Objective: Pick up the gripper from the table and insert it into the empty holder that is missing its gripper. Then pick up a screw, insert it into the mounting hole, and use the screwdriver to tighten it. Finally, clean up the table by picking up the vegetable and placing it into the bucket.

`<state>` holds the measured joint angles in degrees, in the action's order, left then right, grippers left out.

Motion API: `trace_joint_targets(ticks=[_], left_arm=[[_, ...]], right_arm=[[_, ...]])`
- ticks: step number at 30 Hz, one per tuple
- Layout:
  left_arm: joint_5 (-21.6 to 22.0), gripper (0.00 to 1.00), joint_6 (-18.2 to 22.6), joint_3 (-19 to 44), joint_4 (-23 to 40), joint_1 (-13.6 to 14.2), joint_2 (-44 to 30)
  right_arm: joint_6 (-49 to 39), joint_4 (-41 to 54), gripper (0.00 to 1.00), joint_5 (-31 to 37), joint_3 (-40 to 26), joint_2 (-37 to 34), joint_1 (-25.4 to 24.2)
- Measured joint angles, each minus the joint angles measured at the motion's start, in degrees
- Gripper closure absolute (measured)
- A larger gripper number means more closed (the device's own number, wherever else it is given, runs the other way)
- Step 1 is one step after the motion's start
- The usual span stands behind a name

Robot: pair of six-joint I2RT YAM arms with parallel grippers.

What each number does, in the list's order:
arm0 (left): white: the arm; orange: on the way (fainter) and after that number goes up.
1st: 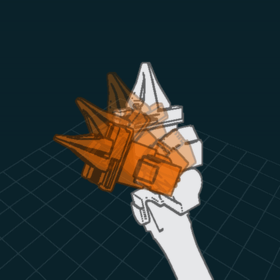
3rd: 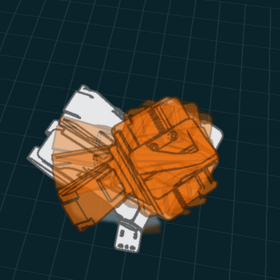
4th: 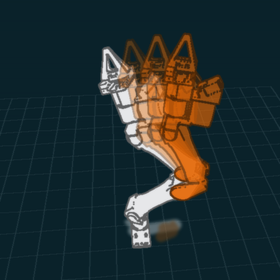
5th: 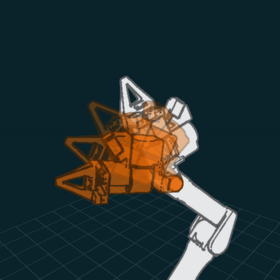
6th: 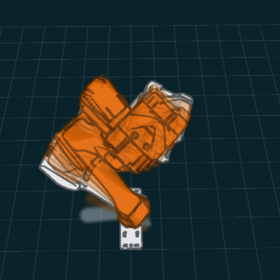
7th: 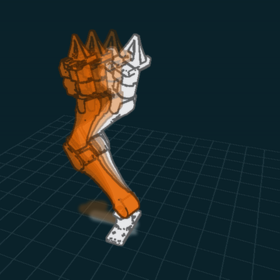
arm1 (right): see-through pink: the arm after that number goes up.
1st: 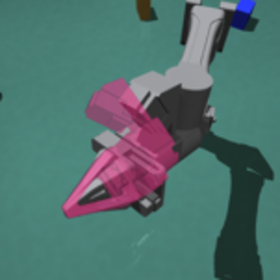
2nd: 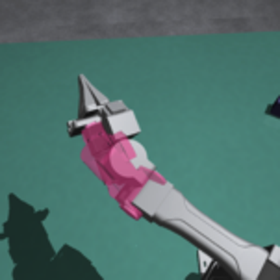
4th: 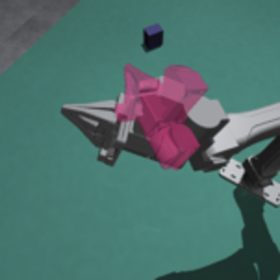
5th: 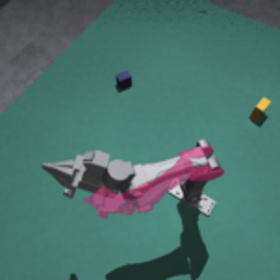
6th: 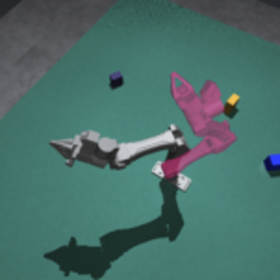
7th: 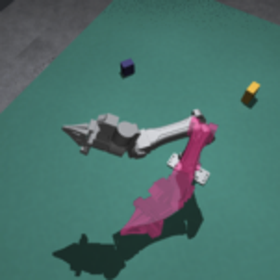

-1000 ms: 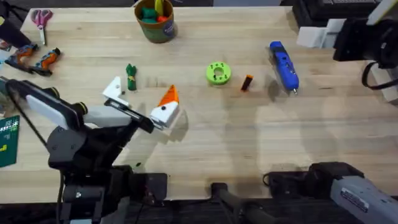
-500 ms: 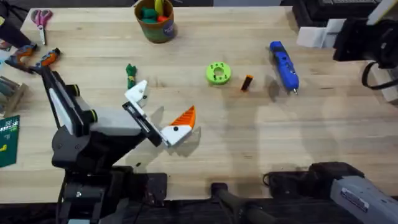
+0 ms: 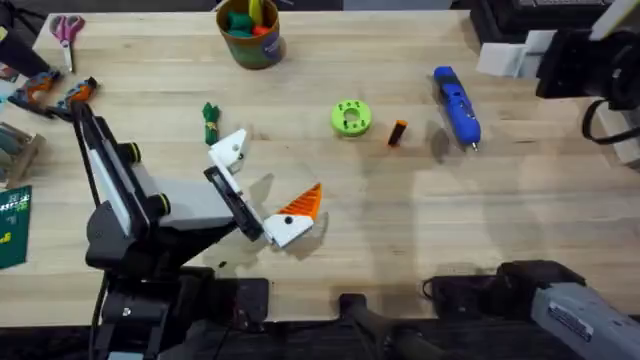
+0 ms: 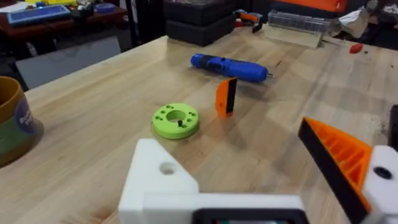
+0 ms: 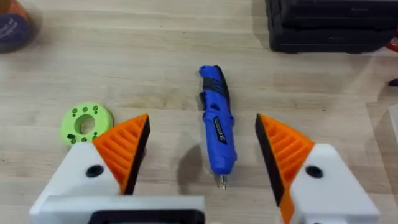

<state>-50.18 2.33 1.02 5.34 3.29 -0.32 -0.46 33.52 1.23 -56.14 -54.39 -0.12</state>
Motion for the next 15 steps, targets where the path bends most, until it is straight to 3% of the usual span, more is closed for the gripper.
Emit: trace_joint_targets(ticks=[15], left_arm=[[-0.2,0.015,0.3,0.0,0.0,0.0,0.0]], right_arm=[[1.0,0.3,0.010,-1.5,0.0,0.0,0.0]])
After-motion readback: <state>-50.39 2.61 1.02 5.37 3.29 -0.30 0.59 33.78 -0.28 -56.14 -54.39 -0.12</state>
